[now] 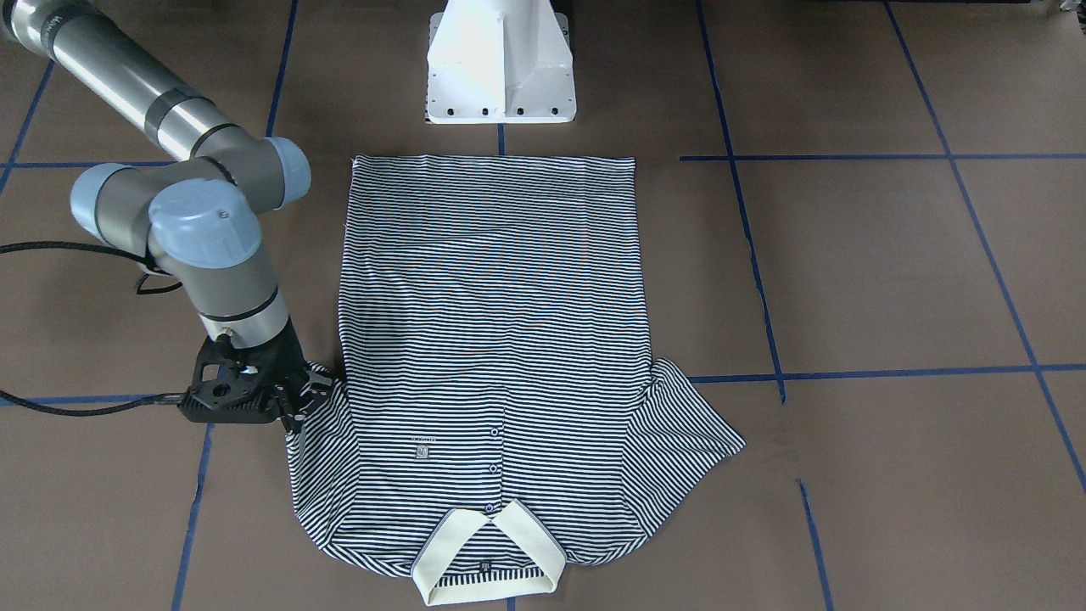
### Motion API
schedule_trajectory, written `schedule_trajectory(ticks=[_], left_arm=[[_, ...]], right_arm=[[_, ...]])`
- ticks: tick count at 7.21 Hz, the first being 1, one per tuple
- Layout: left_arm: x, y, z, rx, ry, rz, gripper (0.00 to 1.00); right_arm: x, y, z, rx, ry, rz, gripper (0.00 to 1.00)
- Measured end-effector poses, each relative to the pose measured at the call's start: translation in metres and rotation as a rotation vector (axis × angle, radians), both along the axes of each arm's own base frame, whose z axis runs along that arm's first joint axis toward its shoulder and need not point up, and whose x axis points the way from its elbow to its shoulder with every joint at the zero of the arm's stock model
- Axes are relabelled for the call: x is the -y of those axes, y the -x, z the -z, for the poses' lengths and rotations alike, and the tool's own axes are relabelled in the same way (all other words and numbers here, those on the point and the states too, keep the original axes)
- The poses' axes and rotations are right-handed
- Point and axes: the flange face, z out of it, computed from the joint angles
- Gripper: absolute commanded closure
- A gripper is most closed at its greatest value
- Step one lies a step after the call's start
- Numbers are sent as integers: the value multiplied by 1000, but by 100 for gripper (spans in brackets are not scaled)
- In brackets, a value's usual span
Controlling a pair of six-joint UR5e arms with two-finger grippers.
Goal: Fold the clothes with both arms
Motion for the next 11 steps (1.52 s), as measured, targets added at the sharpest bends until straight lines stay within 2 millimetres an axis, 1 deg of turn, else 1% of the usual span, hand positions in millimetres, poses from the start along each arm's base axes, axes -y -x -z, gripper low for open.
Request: schedule_trajectory(ticks=[1, 2, 3, 4, 5, 6, 7, 8, 9, 10, 11], left_arm=[[0, 0, 0, 0, 0, 0, 0], [0, 0, 0, 0, 0, 0, 0], [0, 0, 0, 0, 0, 0, 0], [0, 0, 0, 0, 0, 0, 0], [0, 0, 0, 0, -1, 0, 0], [0, 0, 0, 0, 0, 0, 0], [0, 0, 0, 0, 1, 1, 0], [2, -1, 2, -2, 1, 3, 0], [6, -4, 11, -9, -14, 4, 0], [12, -19, 21, -34, -25, -2, 0], [17, -52, 31, -88, 5, -15, 0]], right_arm=[[-6, 33, 33, -2, 32, -59, 100], [-10, 66, 54, -6, 50, -115, 100], [-10, 95, 68, -18, 55, -161, 47], [-10, 114, 77, -29, 55, -183, 0], [-10, 123, 79, -31, 52, -188, 0], [-12, 127, 81, -23, 44, -183, 0], [-11, 123, 90, -10, 28, -166, 0], [-4, 107, 101, 10, 17, -134, 0], [14, 71, 106, 30, 17, -75, 0], [34, 17, 97, 42, 4, 5, 0], [48, -47, 78, 51, -24, 85, 0]])
